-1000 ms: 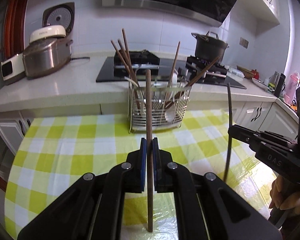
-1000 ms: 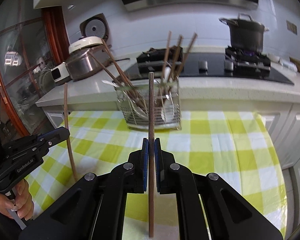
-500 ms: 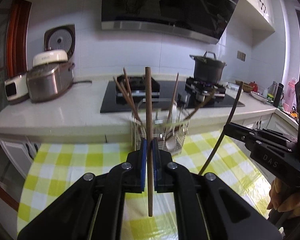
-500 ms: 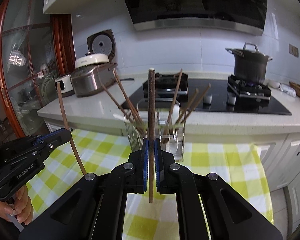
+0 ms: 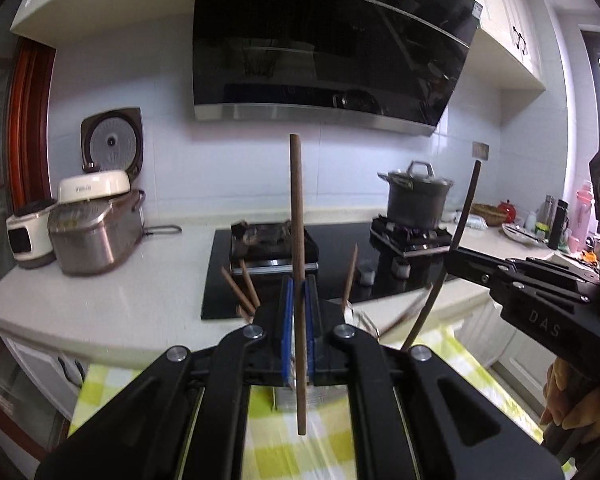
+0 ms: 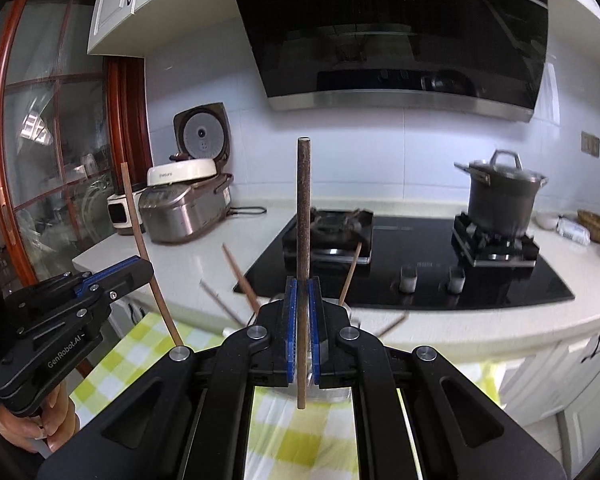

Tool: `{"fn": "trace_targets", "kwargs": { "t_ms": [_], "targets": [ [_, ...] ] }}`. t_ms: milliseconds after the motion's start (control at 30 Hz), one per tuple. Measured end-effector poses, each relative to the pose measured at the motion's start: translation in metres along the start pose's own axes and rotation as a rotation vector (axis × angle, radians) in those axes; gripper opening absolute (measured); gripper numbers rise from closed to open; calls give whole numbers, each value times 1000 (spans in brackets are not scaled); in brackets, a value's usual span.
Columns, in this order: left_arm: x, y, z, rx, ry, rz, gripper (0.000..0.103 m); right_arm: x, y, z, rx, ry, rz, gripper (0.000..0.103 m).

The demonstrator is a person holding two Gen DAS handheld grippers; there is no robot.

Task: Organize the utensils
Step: 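Lift both held chopsticks upright and carry them toward the wire rack, then drop the chopsticks into the wire rack and open both tools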

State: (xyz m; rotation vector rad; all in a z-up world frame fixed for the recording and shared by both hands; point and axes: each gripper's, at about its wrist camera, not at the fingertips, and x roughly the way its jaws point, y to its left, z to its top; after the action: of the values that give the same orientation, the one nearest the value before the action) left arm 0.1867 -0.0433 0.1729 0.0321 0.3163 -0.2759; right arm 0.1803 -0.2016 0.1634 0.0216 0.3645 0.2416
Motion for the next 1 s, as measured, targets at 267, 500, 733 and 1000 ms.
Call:
{"fn": "trace_targets", "kwargs": {
  "t_ms": [267,500,733,1000],
  "targets": [
    [44,7,35,-42,-22,13,5,35,-17,40,23,-19,-7,6],
    [83,13,38,-74,-45,23,5,71,-21,42,25,-21,-37,6],
    [113,23,18,-92,-44,25,5,105,-23,15,25,35,-41,6],
    [141,26,-16,-89,30,23,5,131,-22,-8,26,99,-28,6]
  ]
}}
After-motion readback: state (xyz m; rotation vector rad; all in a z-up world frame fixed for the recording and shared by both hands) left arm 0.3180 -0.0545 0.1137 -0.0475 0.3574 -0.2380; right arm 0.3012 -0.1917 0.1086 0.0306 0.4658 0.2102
